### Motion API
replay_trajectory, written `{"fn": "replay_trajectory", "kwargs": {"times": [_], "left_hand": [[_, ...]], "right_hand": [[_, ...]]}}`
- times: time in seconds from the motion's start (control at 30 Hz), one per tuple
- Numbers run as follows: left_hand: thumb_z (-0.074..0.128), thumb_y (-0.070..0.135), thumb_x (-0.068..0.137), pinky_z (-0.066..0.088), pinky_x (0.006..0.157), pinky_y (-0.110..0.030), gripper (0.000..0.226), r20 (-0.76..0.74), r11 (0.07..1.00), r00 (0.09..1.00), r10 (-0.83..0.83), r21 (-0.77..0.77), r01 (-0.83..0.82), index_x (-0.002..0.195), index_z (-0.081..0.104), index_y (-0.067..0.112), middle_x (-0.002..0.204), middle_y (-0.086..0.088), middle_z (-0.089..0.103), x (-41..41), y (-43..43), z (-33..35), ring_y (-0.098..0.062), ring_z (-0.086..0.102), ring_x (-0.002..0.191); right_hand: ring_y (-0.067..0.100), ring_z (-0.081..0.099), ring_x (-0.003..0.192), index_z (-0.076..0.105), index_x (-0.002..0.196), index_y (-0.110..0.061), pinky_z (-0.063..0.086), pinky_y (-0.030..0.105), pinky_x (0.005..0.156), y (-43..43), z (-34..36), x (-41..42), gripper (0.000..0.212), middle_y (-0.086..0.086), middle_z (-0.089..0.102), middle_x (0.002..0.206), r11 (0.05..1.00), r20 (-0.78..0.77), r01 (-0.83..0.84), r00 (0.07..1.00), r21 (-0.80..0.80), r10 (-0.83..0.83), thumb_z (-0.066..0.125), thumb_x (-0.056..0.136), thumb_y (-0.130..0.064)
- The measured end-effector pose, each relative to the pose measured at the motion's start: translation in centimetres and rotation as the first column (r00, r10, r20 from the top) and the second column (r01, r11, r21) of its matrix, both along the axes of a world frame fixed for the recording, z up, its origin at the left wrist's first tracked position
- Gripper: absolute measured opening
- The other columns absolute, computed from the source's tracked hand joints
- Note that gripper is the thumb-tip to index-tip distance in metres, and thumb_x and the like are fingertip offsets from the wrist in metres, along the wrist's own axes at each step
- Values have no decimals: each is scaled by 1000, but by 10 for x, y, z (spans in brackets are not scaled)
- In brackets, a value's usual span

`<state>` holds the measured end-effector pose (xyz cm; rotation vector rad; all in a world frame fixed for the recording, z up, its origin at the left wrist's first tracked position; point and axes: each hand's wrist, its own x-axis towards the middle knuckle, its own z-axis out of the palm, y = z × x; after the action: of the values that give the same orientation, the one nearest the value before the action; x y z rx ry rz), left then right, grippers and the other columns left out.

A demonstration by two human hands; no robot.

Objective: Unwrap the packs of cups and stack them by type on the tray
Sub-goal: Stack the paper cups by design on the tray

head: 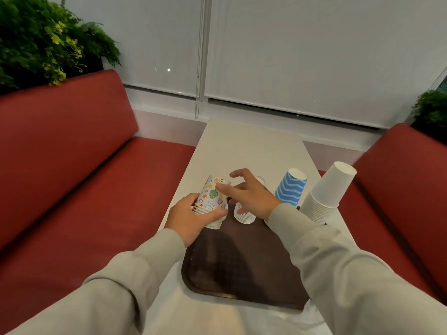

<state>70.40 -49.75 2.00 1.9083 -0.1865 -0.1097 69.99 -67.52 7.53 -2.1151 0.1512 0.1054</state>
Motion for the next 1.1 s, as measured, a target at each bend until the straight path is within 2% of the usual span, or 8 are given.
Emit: {"fn": "replay_trajectory", "kwargs": {"times": [0.2,0.43,0.53,0.67,0.77,0.9,1.03,1.1], "left_hand": [[81,54,69,60,78,-31,61,2,999,999,-43,-19,43,119,61,26,105,7,68,-2,4,6,-11,67,92],[83,49,71,60,77,-30,53,2,998,998,-69,-11,69,116,64,26,101,9,70,0,5,3,-11,68,90],[82,48,72,59,77,-29,53,1,998,998,-64,-3,64,117,63,25,102,8,70,1,4,4,-12,68,90],[84,48,70,59,79,-33,51,-10,999,999,-40,19,40,111,67,23,99,9,72,4,4,-3,-8,68,87],[84,48,71,57,74,-26,57,-35,999,999,-25,37,26,117,64,23,107,7,69,5,6,-11,-9,66,93],[82,47,72,49,67,-17,59,-38,999,999,0,36,1,122,62,22,111,6,68,10,9,-16,-10,64,95],[83,46,71,50,69,-18,60,-45,1000,999,10,15,-9,121,63,21,110,6,69,13,6,-18,-10,65,95],[83,45,72,50,68,-16,59,-46,1000,999,5,10,-5,121,62,21,111,6,68,14,4,-19,-10,65,95]], "right_hand": [[27,69,101,37,133,-33,62,50,76,15,-2,-6,63,8,64,121,980,-100,20,995,198,0,77,85,-36],[31,66,108,41,131,-35,61,49,81,14,0,-5,51,9,60,129,985,-43,9,999,173,-1,71,91,-27],[27,67,107,43,128,-35,61,47,83,11,-1,-4,45,9,63,123,987,3,-7,1000,163,7,69,92,-28],[17,69,90,46,125,-35,63,36,73,-2,0,5,41,7,67,107,976,86,56,993,210,-75,70,92,-30],[19,69,92,43,118,-42,62,40,76,-19,5,13,38,3,68,106,983,211,148,963,111,-169,69,90,-40],[13,63,87,36,121,-35,51,24,64,-38,13,18,38,-4,62,104,961,340,273,909,-50,-240,64,95,-33],[29,60,97,31,123,-29,57,44,82,-47,6,25,43,9,59,119,919,347,330,906,-216,-244,63,95,-25],[32,60,98,31,124,-27,56,46,84,-49,-3,29,44,12,58,119,898,318,336,917,-286,-241,63,95,-25]]}}
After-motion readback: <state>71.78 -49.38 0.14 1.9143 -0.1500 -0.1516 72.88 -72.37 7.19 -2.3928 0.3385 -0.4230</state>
